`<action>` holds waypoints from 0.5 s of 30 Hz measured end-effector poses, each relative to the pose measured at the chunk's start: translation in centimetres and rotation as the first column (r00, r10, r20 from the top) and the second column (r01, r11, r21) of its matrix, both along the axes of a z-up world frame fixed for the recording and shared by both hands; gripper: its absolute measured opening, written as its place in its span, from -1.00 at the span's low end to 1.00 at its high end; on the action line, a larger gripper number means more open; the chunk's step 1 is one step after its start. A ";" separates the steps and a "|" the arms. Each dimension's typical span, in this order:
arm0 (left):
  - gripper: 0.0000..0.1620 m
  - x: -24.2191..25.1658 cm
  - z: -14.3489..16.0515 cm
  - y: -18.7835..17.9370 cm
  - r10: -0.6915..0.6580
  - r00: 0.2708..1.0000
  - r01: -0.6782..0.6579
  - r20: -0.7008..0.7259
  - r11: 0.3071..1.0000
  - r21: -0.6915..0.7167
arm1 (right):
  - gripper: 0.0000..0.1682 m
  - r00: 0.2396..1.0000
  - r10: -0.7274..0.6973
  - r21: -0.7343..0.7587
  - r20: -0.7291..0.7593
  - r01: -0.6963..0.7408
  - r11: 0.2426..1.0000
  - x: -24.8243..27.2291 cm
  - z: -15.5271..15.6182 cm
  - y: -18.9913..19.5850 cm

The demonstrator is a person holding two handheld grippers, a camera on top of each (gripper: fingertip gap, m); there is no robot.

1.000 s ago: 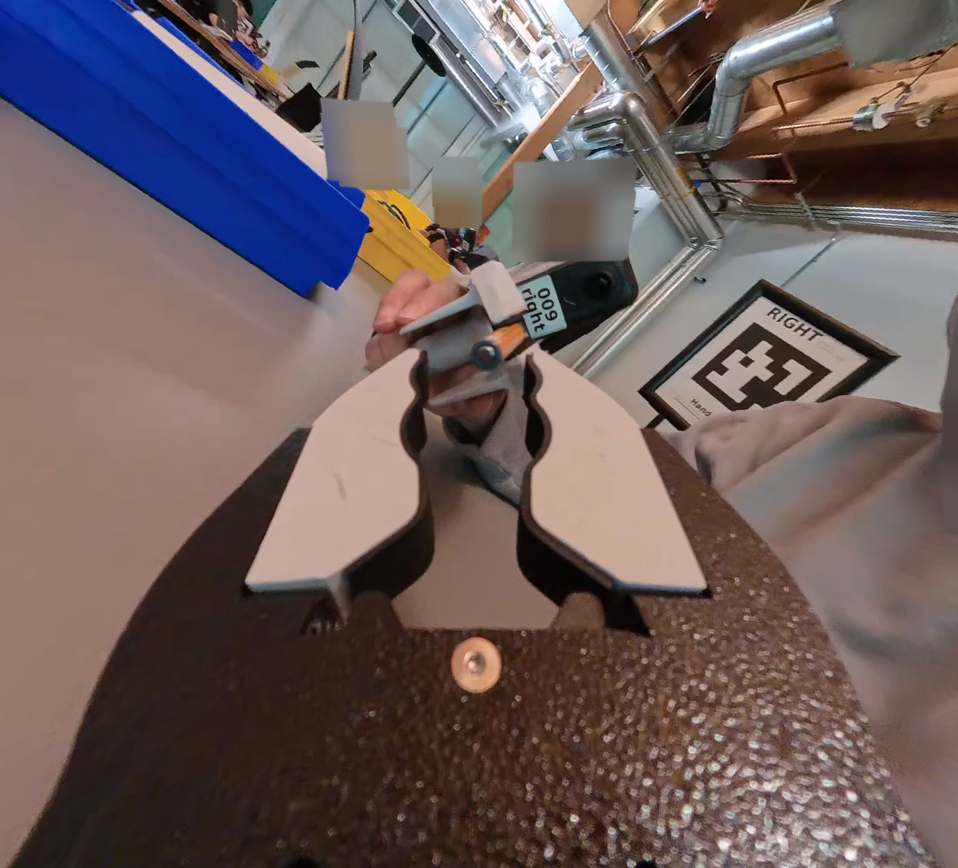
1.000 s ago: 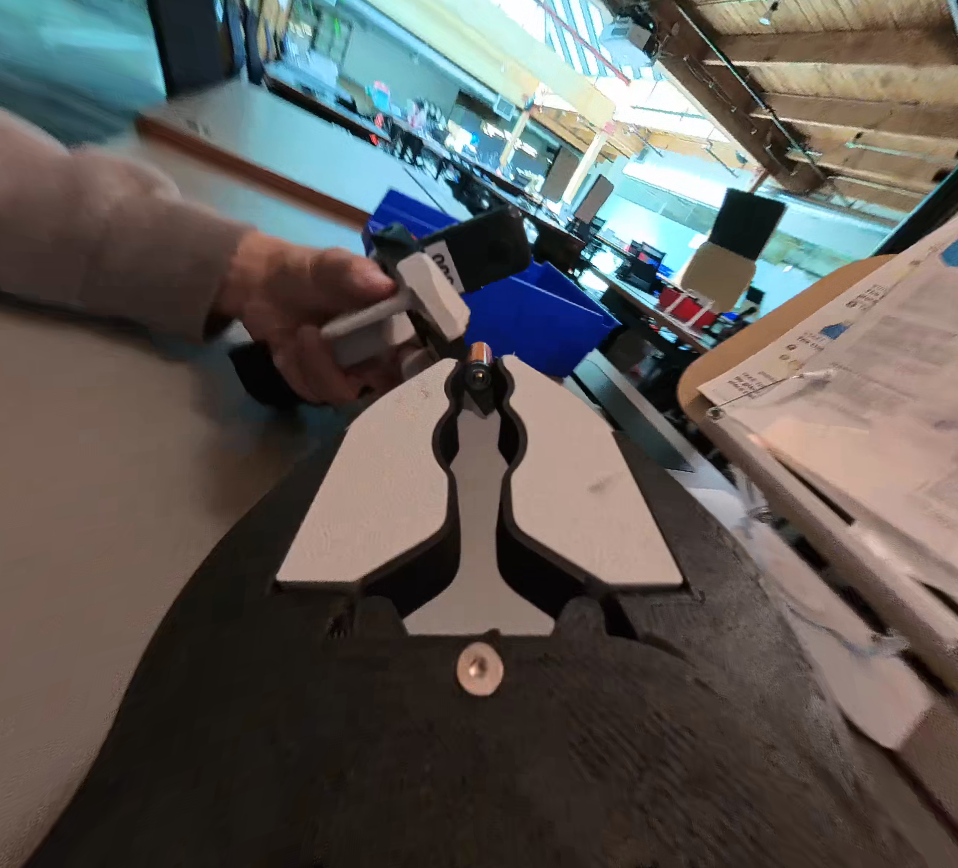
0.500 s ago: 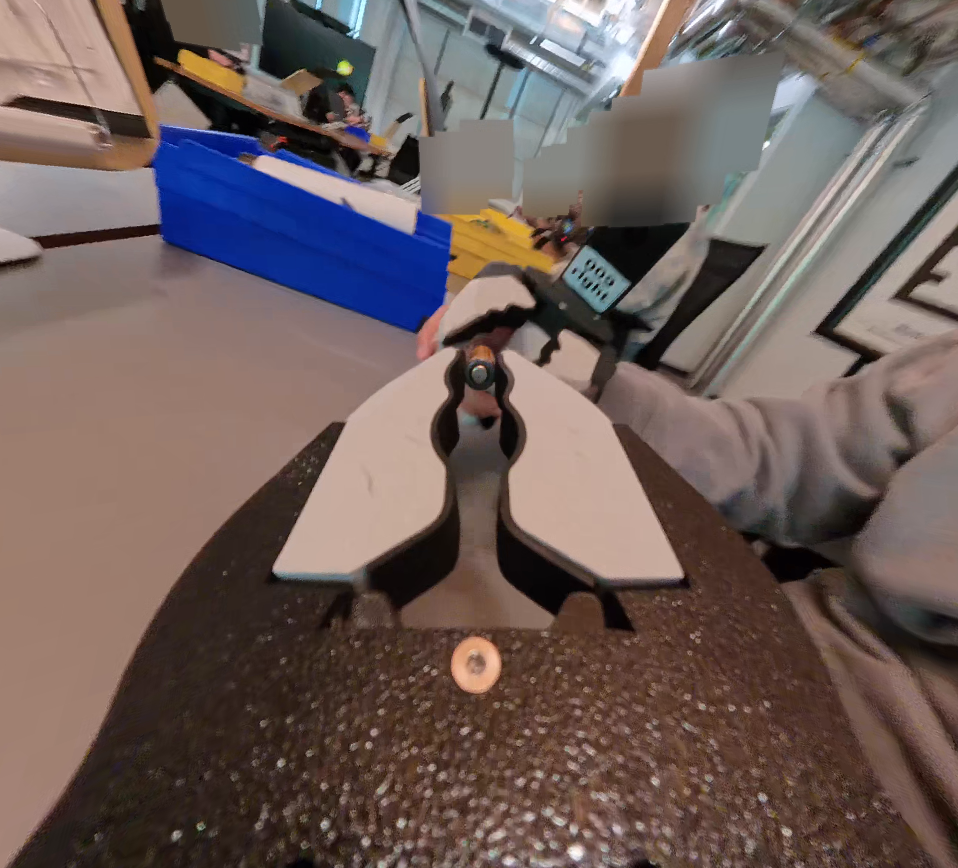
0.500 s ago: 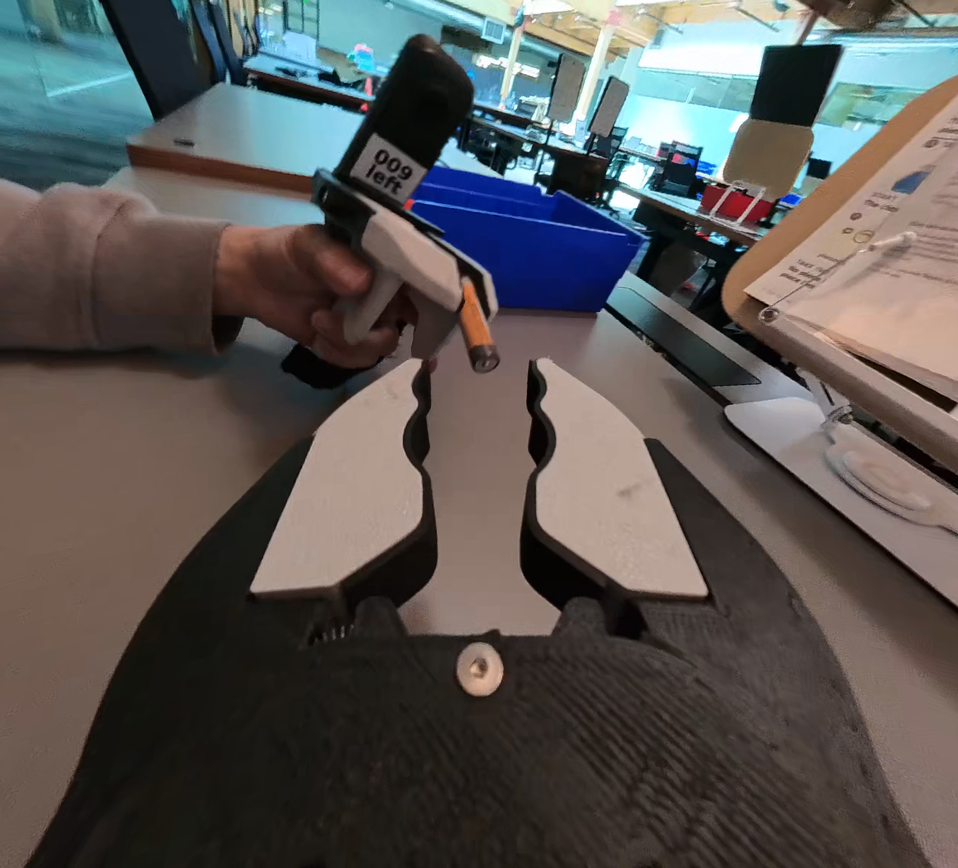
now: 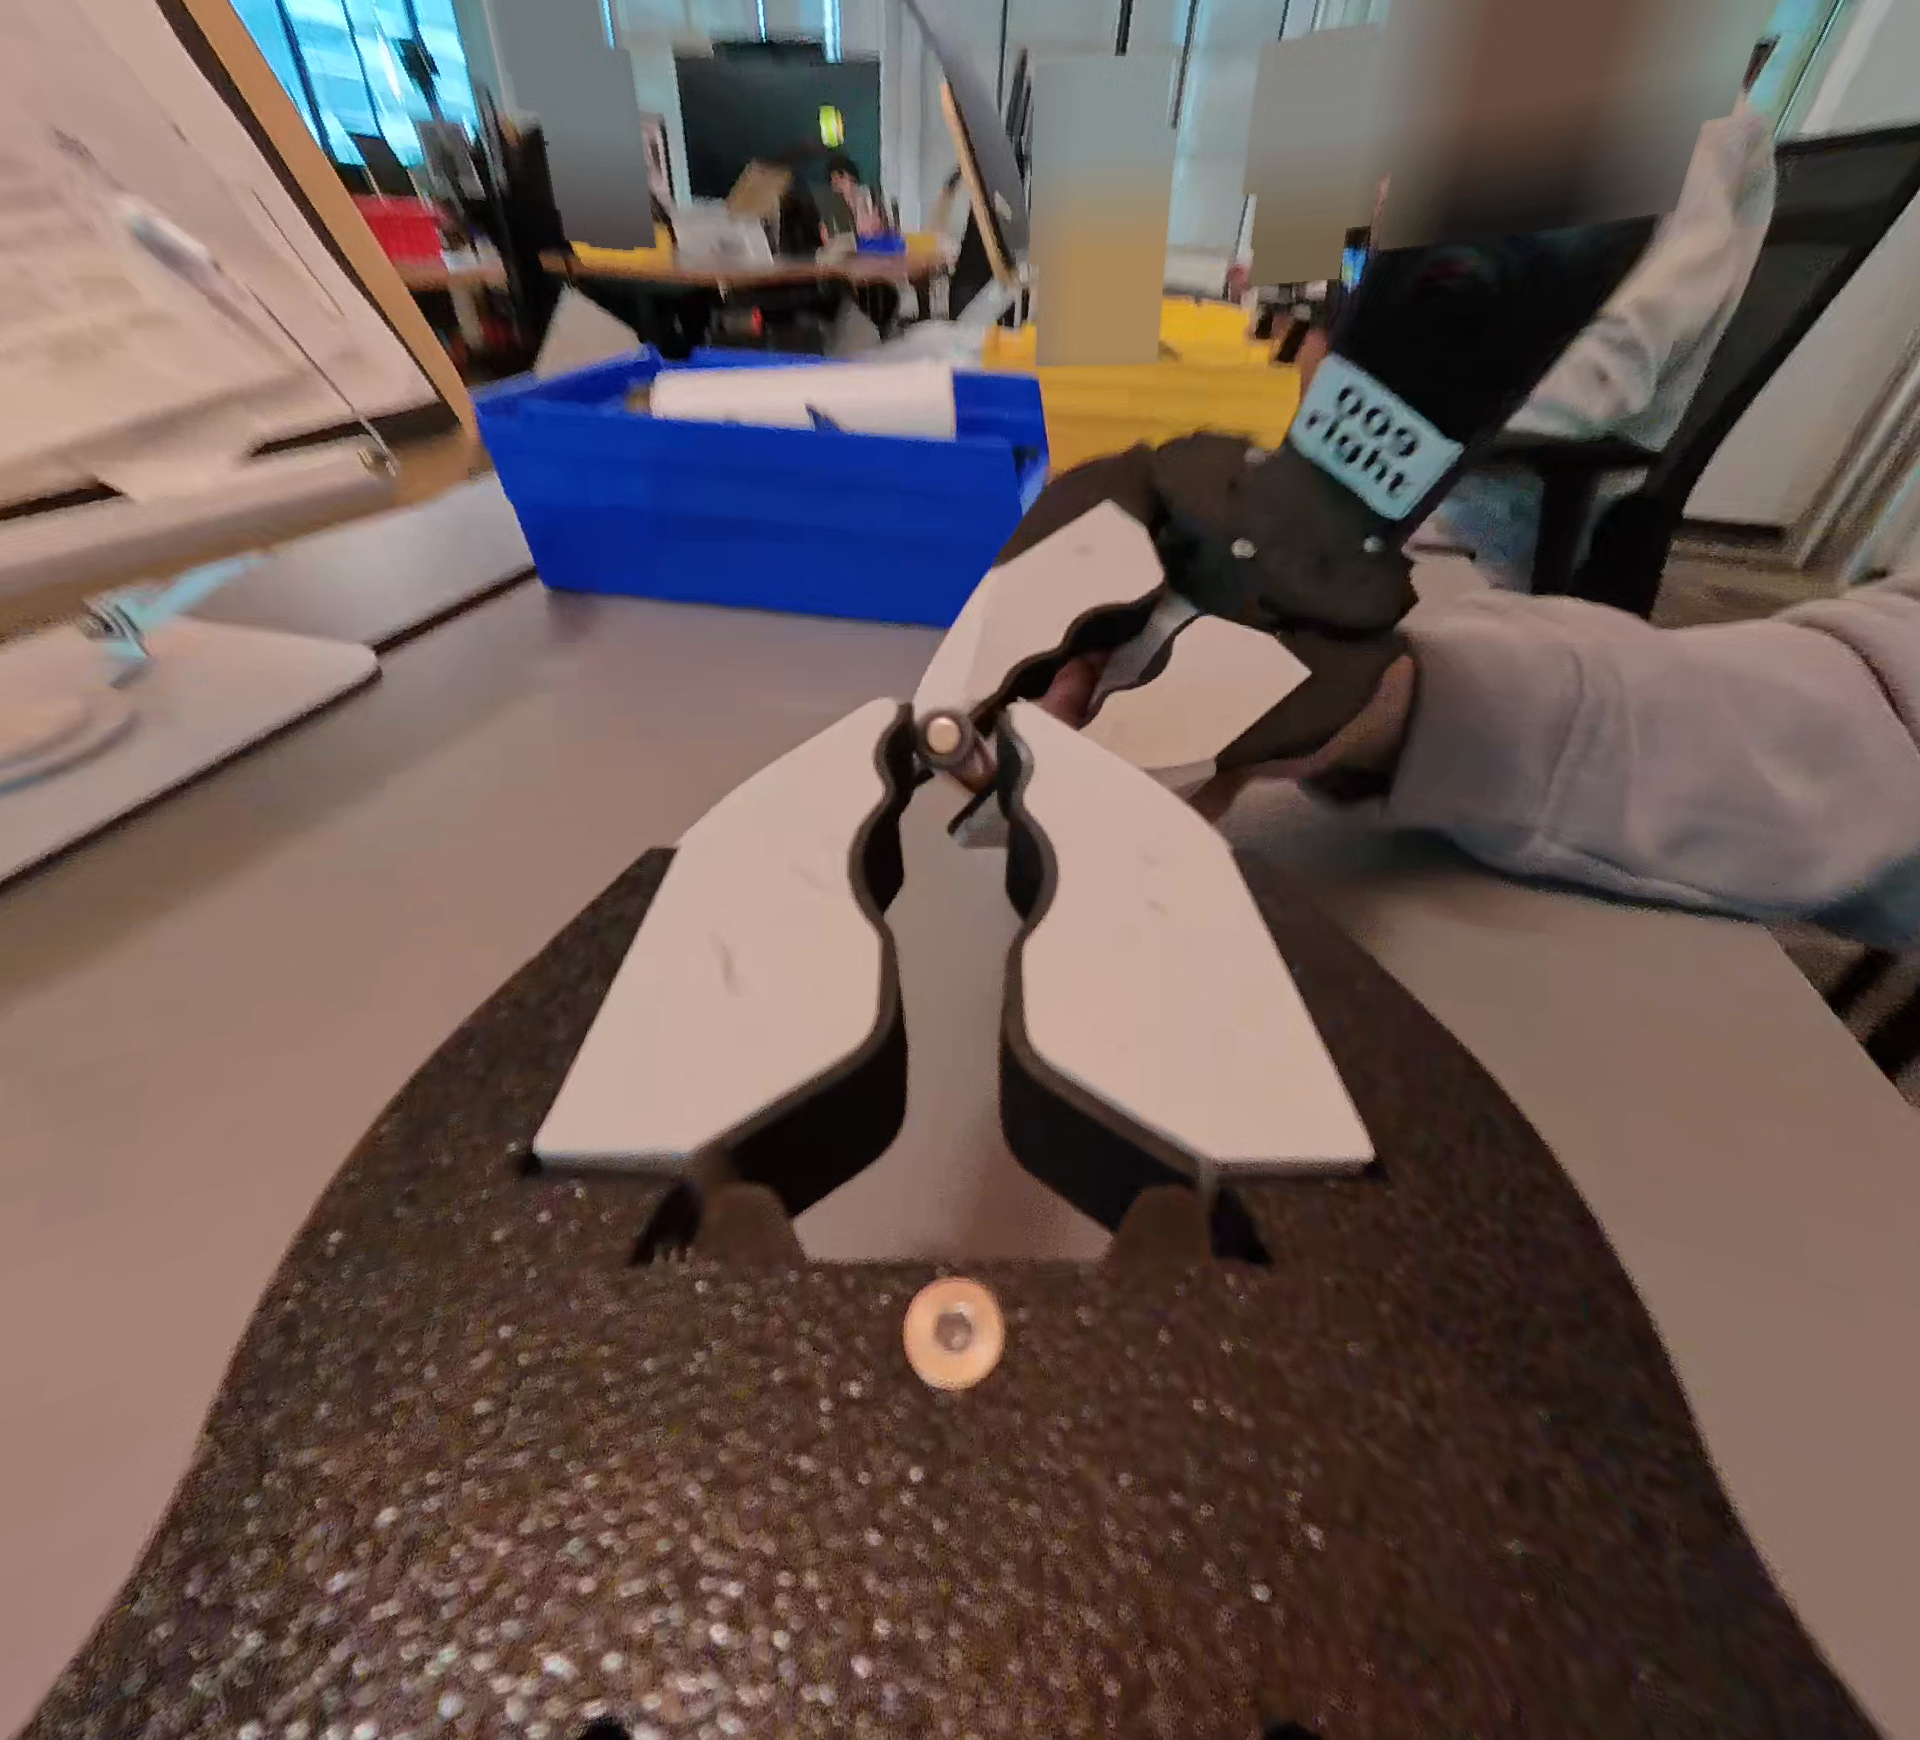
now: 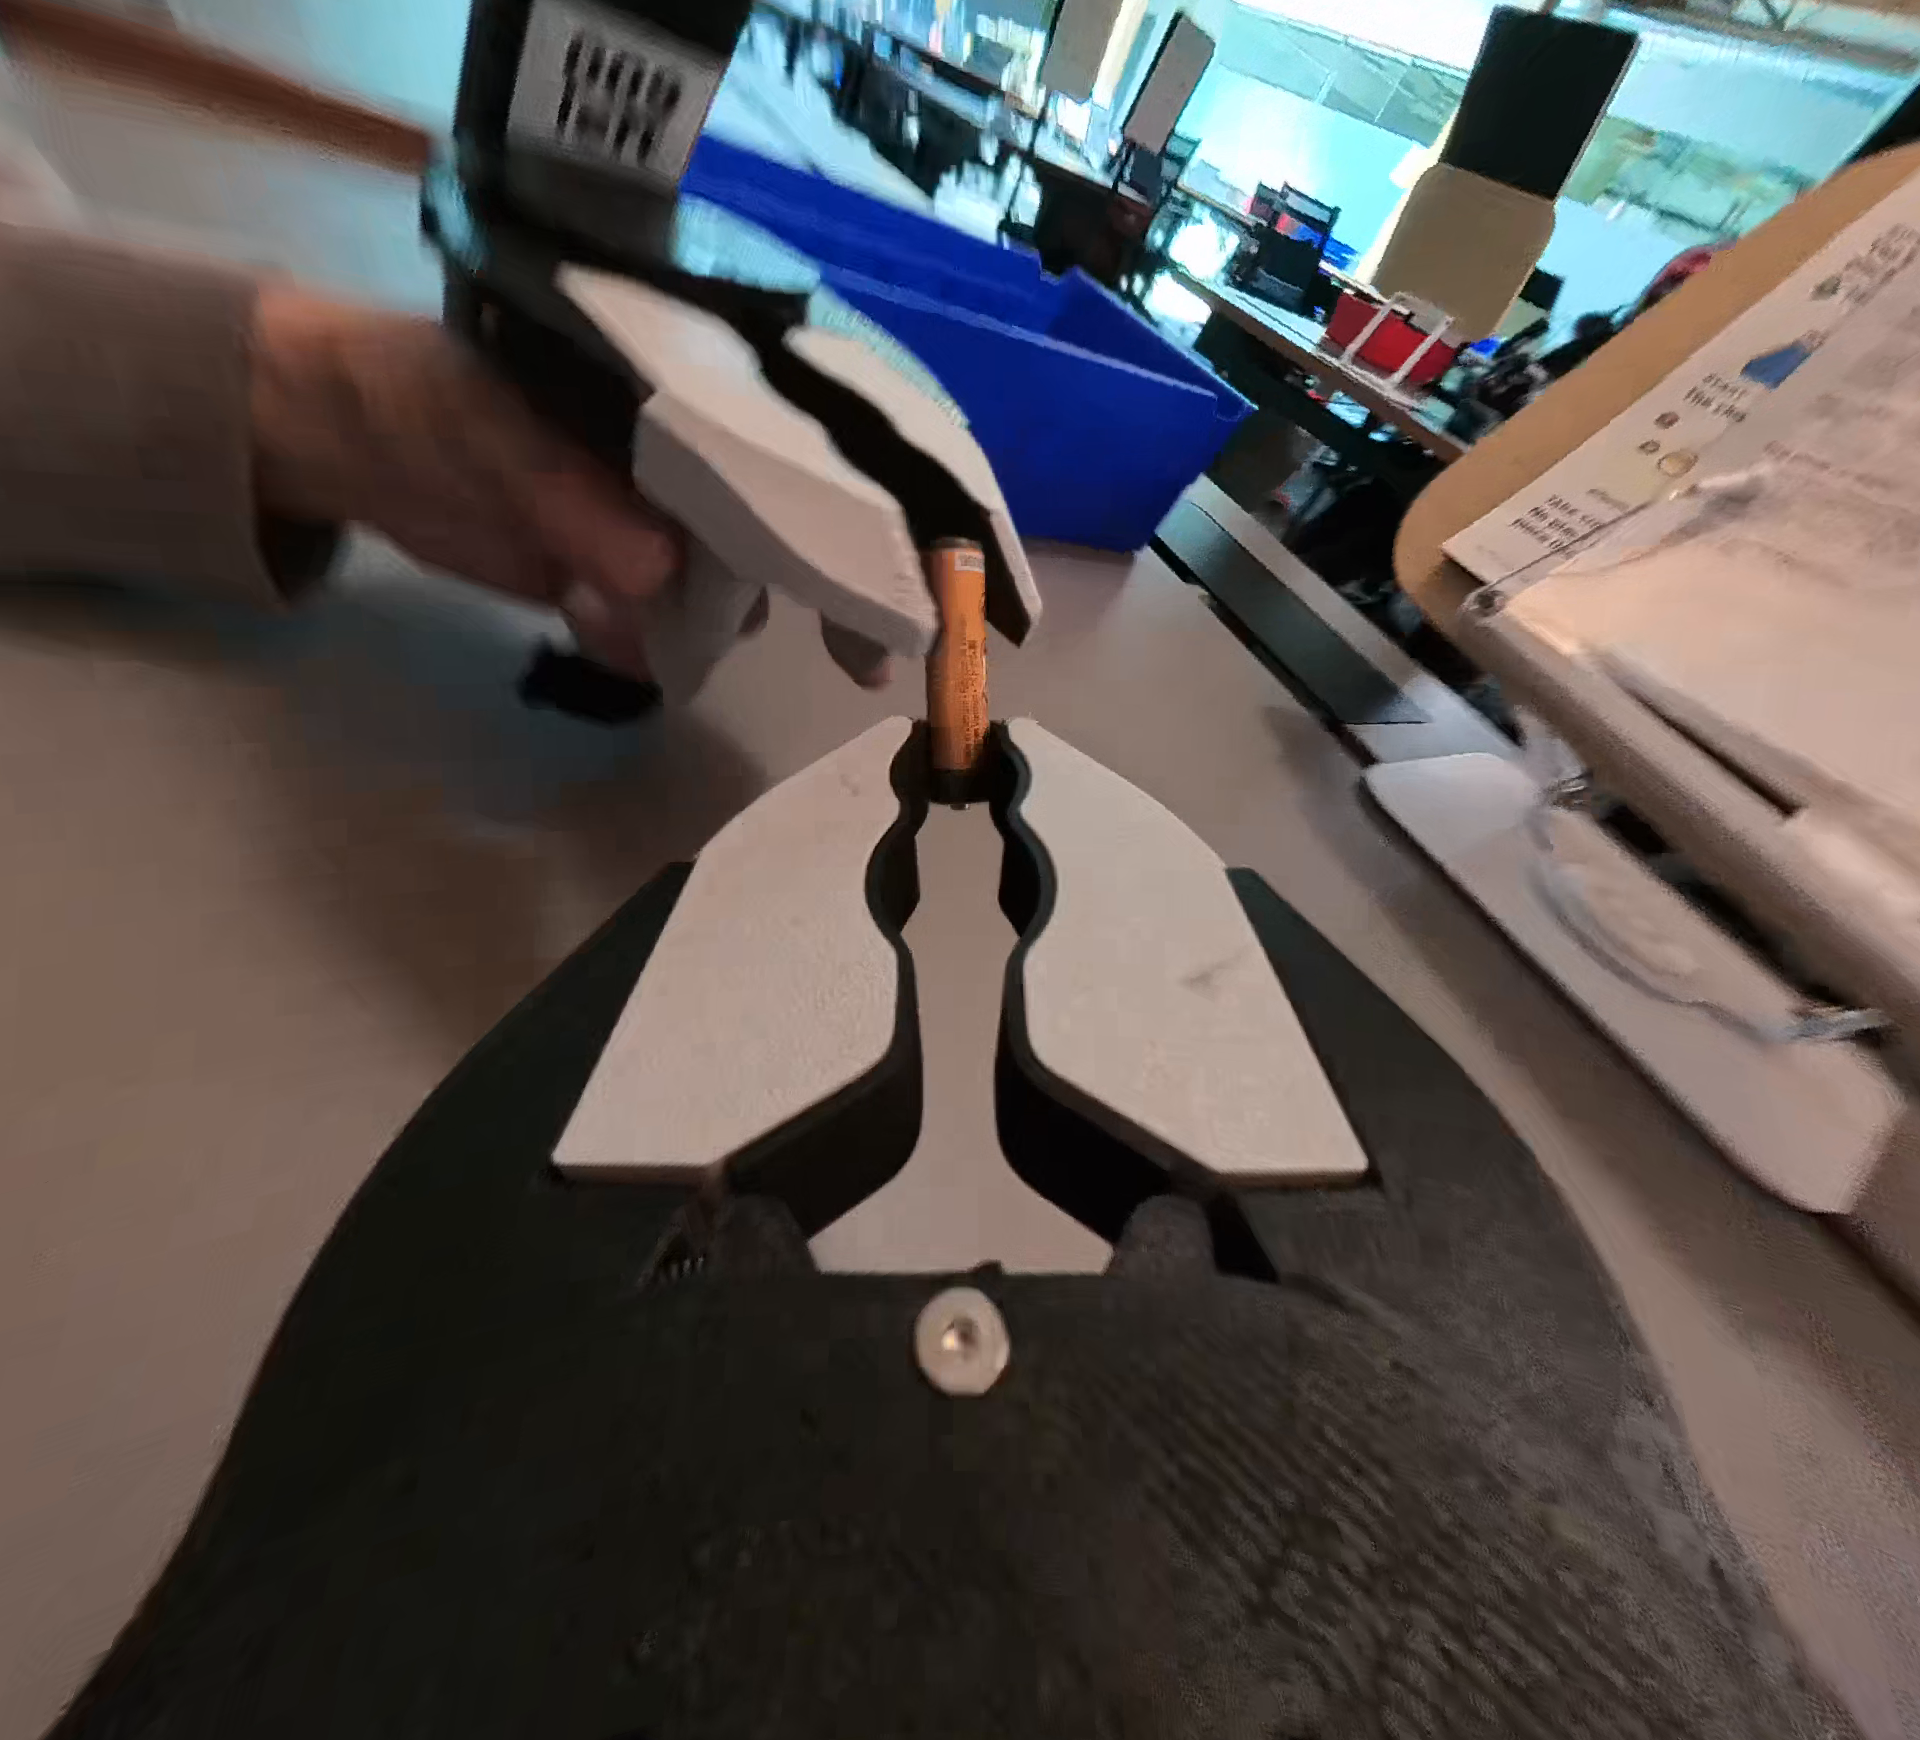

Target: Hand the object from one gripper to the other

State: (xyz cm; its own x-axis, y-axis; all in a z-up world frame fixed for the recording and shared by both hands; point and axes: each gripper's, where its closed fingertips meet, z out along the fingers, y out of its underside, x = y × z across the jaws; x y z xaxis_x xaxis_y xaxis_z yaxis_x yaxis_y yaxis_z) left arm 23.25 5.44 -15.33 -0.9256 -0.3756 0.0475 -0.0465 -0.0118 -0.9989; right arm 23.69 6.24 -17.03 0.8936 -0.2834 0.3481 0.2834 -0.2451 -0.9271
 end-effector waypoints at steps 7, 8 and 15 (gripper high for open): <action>-0.85 -0.4 1.6 0.1 -0.039 0.999 0.035 -0.023 0.985 -0.167 | -0.88 0.896 0.234 0.334 -0.377 -0.104 0.937 -1.0 2.0 0.3; -0.88 -0.4 1.6 0.0 -0.053 0.998 0.045 -0.041 0.983 -0.178 | -0.88 0.898 0.231 0.322 -0.376 -0.107 0.941 -1.0 1.8 0.4; -0.89 -0.9 1.0 -0.5 -0.095 0.994 0.086 -0.061 0.987 -0.135 | -0.87 0.932 0.178 0.228 -0.316 -0.107 0.968 -1.1 0.9 0.7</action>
State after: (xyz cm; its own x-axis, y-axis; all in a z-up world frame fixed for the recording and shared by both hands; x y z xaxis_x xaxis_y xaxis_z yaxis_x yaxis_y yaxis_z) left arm 22.37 4.98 -14.31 -0.9484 -0.2771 0.1540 -0.1200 -0.1361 -0.9834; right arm 22.55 6.96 -16.12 0.9838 -0.1776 -0.0264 -0.0307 -0.0214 -0.9993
